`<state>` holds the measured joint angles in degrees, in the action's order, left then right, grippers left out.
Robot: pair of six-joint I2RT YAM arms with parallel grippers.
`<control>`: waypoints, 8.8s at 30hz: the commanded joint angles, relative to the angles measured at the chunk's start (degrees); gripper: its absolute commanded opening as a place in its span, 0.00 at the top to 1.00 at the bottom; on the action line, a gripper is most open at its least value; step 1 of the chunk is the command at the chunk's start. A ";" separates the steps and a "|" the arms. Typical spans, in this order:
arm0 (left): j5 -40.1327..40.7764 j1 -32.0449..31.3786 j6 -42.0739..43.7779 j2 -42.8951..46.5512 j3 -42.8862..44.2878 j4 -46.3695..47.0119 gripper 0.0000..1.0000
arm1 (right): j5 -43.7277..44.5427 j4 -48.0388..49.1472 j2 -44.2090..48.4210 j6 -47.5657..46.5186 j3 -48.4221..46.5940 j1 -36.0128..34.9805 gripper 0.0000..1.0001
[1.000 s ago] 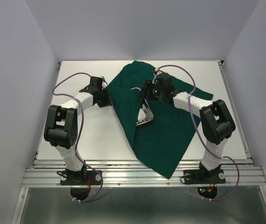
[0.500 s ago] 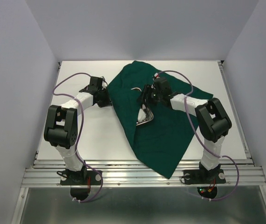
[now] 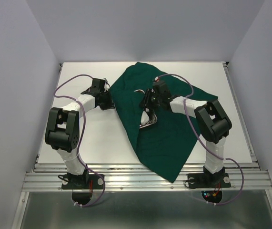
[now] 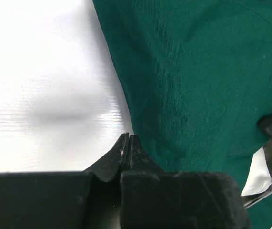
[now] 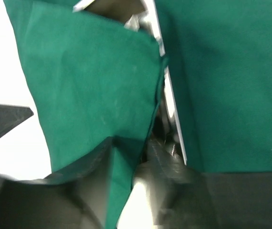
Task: Prepare the surgical pack
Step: Pack the surgical kit at the center of the board.
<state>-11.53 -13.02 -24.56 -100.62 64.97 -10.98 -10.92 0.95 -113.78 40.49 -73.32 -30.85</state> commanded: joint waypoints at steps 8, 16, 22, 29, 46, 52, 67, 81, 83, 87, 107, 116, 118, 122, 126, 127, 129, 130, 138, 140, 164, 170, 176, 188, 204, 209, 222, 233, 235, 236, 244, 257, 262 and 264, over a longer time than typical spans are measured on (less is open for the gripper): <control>0.46 0.27 0.83 3.59 1.56 -0.36 1.00 | 4.24 9.06 5.30 1.34 2.38 -0.35 0.99; -1.04 0.27 0.30 2.27 2.18 0.26 1.00 | 6.96 14.42 14.63 3.28 14.16 -0.35 0.99; -2.45 0.18 0.04 0.34 3.23 0.17 1.00 | 8.63 15.22 16.22 3.46 18.12 -0.35 0.99; -2.45 -0.17 -0.14 0.33 4.11 -0.09 1.00 | 8.98 14.87 16.30 3.45 19.70 -0.35 0.99; -1.74 -4.30 -0.40 -5.46 6.13 -1.32 1.00 | 13.29 12.06 17.36 1.96 20.33 -0.35 0.98; -1.74 -4.83 -0.67 -6.26 6.84 -1.15 1.00 | 15.66 10.04 20.43 1.08 21.02 -0.35 0.60; 1.50 -5.35 0.03 -3.71 7.19 -2.20 1.00 | 24.54 -6.54 38.44 -5.68 25.15 -0.35 0.56; 3.62 -4.73 -1.20 -7.48 5.69 -1.67 1.00 | 14.17 -9.49 34.34 -8.41 28.94 -0.88 0.97; 3.36 -5.26 -1.11 -8.27 6.65 -1.76 1.00 | 15.13 -9.30 30.05 -8.15 27.19 -0.88 0.97; 3.36 -6.06 -0.67 -9.59 8.68 -2.20 1.00 | 17.43 -8.60 23.09 -8.58 22.09 0.96 0.97; 7.05 -6.23 1.44 -10.91 14.49 -5.89 1.00 | 20.76 -14.32 8.04 -14.47 -2.97 3.43 0.99; 6.70 -6.23 1.09 -12.23 15.27 -5.98 1.00 | 15.75 -11.32 8.92 -14.56 -3.58 3.43 0.99; 6.61 -6.23 1.00 -12.93 16.41 -6.33 1.00 | 15.58 -10.01 9.18 -14.04 -2.80 3.43 0.99; 5.47 -6.41 1.00 -13.73 17.64 -6.51 1.00 | 15.93 -10.27 8.22 -13.77 -2.79 3.43 0.99; 5.20 -7.11 0.83 -13.90 18.96 -6.86 1.00 | 14.09 -10.18 5.50 -13.86 -3.67 2.90 0.99; 5.11 -7.46 0.56 -13.90 19.05 -6.86 1.00 | 13.91 -10.44 4.80 -13.77 -4.11 2.90 0.99; 4.85 -7.81 0.48 -14.08 19.67 -6.86 1.00 | 13.56 -10.53 3.05 -13.60 -4.29 2.90 0.99; 4.76 -8.16 0.39 -14.25 19.76 -6.95 1.00 | 13.38 -10.36 2.69 -13.42 -4.20 2.90 0.99; 4.76 -9.84 0.39 -15.05 21.60 -7.65 1.00 | 12.24 -9.30 0.75 -12.80 -3.23 2.90 0.99; 4.94 -9.92 0.39 -14.96 21.69 -7.74 1.00 | 11.71 -8.95 0.57 -12.72 -3.06 2.90 0.99; 6.78 -6.76 1.35 -12.23 17.56 -8.70 1.00 | 4.95 -7.37 -5.23 -14.91 -7.71 2.37 0.99; 5.91 -7.99 1.09 -12.85 19.75 -9.23 1.00 | 1.43 -7.19 -7.16 -15.70 -12.01 2.37 0.99; 6.17 -9.48 1.26 -12.94 22.21 -10.72 1.00 | 1.16 -7.80 -8.65 -15.18 -14.48 2.37 0.99; 13.64 -7.82 3.29 -8.90 22.48 -14.24 1.00 | 13.99 -12.99 1.09 -18.25 -11.34 5.27 0.77; 10.03 -7.46 4.08 -8.89 19.84 -12.66 1.00 | 15.40 -20.72 36.41 -15.89 17.93 3.52 0.64; 12.74 -6.68 4.69 -9.94 21.16 -13.80 1.00 | 17.24 -24.93 43.10 -10.35 24.70 -2.79 0.64; 9.60 -7.46 5.66 -19.61 34.87 -17.67 1.00 | 29.72 -35.84 47.33 3.28 31.22 -36.10 0.45; 13.55 -8.25 5.04 -14.00 34.26 -15.74 1.00 | 34.65 -37.69 36.87 4.16 30.16 -52.47 0.38; 14.07 -8.17 5.13 -13.11 34.70 -16.35 1.00 | 34.04 -37.51 36.26 3.90 30.34 -53.17 0.38; 14.17 -8.17 5.13 -12.68 34.79 -16.44 1.00 | 33.77 -37.43 36.08 3.81 30.43 -53.69 0.38; 13.99 -8.17 5.13 -11.18 31.72 -15.74 1.00 | 32.54 -37.43 33.45 4.95 33.06 -55.89 0.44; 13.81 -8.17 5.04 -11.35 30.31 -14.95 1.00 | 35.35 -37.42 33.80 8.91 34.12 -57.83 0.85; 14.16 -8.08 5.04 -11.09 29.25 -14.94 1.00 | 38.86 -39.00 33.27 7.68 31.22 -57.83 0.99; 14.43 -7.90 5.04 -10.83 28.81 -14.86 1.00 | 41.57 -40.93 35.01 7.67 30.08 -57.83 0.99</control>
<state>1.78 -21.04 -19.44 -114.98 94.74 -26.17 24.56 -35.88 -80.09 47.90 -40.47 -88.23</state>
